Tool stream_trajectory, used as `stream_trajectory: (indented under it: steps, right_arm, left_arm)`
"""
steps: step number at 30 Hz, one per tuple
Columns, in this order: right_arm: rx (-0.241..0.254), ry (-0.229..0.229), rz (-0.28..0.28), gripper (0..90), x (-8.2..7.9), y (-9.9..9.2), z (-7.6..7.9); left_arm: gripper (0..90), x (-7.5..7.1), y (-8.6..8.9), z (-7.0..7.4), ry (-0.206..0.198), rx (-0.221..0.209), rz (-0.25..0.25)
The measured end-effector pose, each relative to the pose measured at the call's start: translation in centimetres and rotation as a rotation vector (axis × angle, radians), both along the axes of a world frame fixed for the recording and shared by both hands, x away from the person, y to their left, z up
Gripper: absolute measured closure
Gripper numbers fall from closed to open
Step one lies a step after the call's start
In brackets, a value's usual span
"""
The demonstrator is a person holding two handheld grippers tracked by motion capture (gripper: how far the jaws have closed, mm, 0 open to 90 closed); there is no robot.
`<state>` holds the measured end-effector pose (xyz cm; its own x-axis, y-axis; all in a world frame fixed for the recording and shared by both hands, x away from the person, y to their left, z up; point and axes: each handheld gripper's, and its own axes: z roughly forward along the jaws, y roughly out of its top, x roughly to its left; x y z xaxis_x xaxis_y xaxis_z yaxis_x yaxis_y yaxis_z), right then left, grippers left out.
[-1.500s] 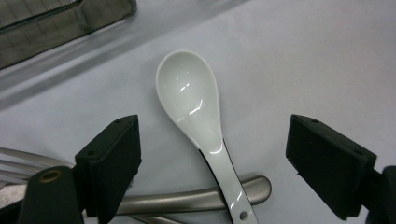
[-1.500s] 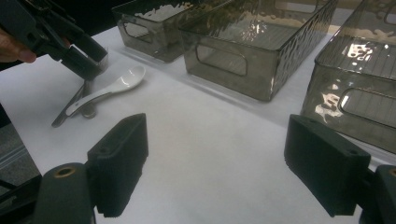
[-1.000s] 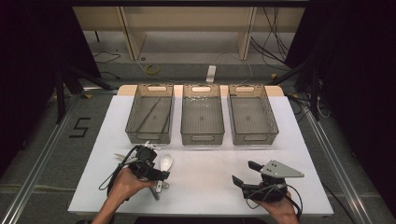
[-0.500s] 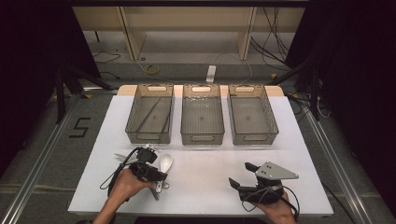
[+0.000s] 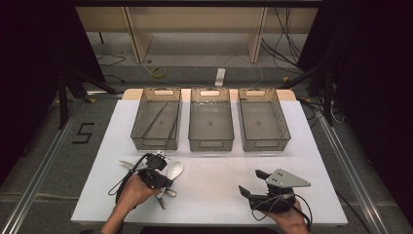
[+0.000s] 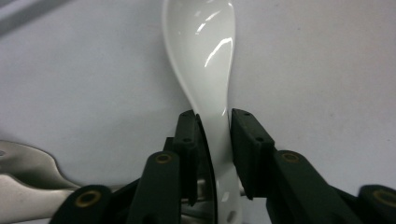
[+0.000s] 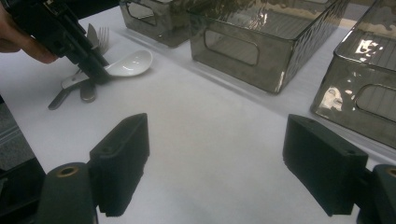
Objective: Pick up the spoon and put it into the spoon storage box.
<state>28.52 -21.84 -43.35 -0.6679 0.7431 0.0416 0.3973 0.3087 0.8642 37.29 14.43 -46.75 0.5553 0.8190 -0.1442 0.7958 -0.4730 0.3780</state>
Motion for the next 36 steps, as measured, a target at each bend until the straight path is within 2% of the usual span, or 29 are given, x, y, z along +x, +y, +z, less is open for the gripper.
stream_trajectory:
  steps: [5,7,13,18,26,32,36]
  right_arm:
    - [-0.002,0.003,-0.001,23.8,0.0,0.0,0.0]
    - [-0.002,0.002,-0.002,23.8,0.0,0.0,0.0]
    - [-0.002,0.005,-0.005,23.9,0.0,0.0,0.0]
    - [-0.001,0.002,-0.006,23.9,0.0,-0.1,0.0]
    - [0.002,0.002,-0.007,23.9,0.0,-0.1,0.1]
    - [0.000,0.005,-0.012,23.8,0.0,-0.2,0.1]
    - [0.005,0.007,-0.015,23.9,0.0,-0.3,0.1]
  left_arm:
    - [79.0,0.0,-0.1,0.0,-0.004,-0.006,-0.013]
    - [82.2,0.0,-0.1,0.0,0.003,-0.032,-0.024]
    - [85.0,-0.1,-0.4,0.1,-0.017,-0.023,-0.036]
    - [85.2,-0.3,-0.2,1.2,-0.058,-0.072,-0.041]
    - [85.2,-0.4,0.2,3.0,-0.125,-0.184,-0.031]
    - [85.2,0.3,-0.3,4.7,-0.191,-0.229,-0.037]
    - [85.1,1.2,-0.5,5.3,-0.212,-0.241,-0.033]
